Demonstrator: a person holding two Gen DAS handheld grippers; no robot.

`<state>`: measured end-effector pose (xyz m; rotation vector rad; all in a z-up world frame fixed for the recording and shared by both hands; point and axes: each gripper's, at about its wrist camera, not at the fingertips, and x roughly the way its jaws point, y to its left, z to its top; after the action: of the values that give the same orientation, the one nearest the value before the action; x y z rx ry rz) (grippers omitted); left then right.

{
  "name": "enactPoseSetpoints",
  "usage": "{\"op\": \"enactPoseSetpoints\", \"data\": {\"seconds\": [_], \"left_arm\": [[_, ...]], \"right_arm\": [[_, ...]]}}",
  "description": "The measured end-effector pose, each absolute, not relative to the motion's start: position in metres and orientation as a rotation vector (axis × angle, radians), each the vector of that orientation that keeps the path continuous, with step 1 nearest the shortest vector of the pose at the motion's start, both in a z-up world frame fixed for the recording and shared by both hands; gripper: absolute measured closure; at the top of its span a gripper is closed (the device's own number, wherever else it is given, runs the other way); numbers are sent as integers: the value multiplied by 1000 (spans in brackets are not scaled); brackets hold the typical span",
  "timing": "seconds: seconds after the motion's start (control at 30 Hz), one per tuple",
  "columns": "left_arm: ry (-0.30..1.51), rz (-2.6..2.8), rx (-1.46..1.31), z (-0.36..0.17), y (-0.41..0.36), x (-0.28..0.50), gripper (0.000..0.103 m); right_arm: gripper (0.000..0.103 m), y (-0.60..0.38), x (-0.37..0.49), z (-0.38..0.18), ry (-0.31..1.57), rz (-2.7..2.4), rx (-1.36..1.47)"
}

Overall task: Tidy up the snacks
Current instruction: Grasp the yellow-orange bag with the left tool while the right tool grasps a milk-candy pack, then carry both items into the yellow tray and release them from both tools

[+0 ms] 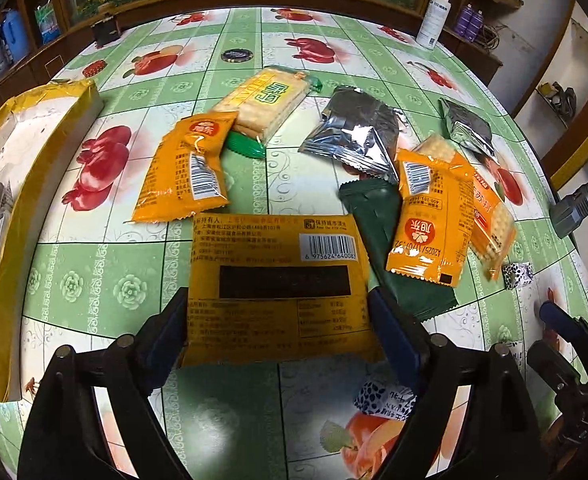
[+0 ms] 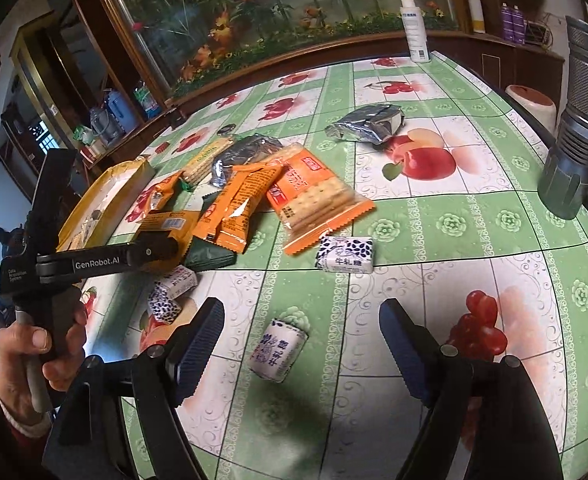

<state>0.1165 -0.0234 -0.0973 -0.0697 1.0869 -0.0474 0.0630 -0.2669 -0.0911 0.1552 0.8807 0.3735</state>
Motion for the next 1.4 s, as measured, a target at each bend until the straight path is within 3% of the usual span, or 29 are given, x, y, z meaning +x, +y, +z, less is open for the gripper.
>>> {"op": "enactPoseSetpoints", "data": {"seconds": [0.1,0.2,0.23,0.3,0.37,0.43,0.5,0.57,0.6,0.63,0.97,1.4], "left_arm": [[1090,2,9,-103,-30,122,5],[1036,11,-9,-105,-25,118,5],[1028,10,-7,-104,-24,116,7],[1010,5,-6,-100,-21,113,25],[1010,2,-13,-99,-14,112,28],[1004,3,-17,-99,-9,109,29],[1003,5,-30,-99,-3,105,30],[1002,3,-51,-98,3,102,30],[1001,3,-57,-98,4,100,30],[1000,3,-66,-98,7,97,30],[938,15,-83,-80,23,64,30],[827,213,-36,-51,71,23,30]], "right_arm": [[19,-270,68,-92,878,360,147],[19,-268,77,-92,877,343,112],[19,-267,81,-92,874,341,96],[19,-264,87,-93,876,334,66],[20,-260,94,-95,880,343,44],[32,-255,101,-99,891,344,21],[37,-248,106,-99,888,330,-34],[50,-244,107,-100,886,308,-78],[63,-243,107,-100,884,298,-95],[67,-243,106,-99,884,298,-101],[68,-250,76,-76,842,361,13],[69,-160,65,-45,797,607,18]]}}
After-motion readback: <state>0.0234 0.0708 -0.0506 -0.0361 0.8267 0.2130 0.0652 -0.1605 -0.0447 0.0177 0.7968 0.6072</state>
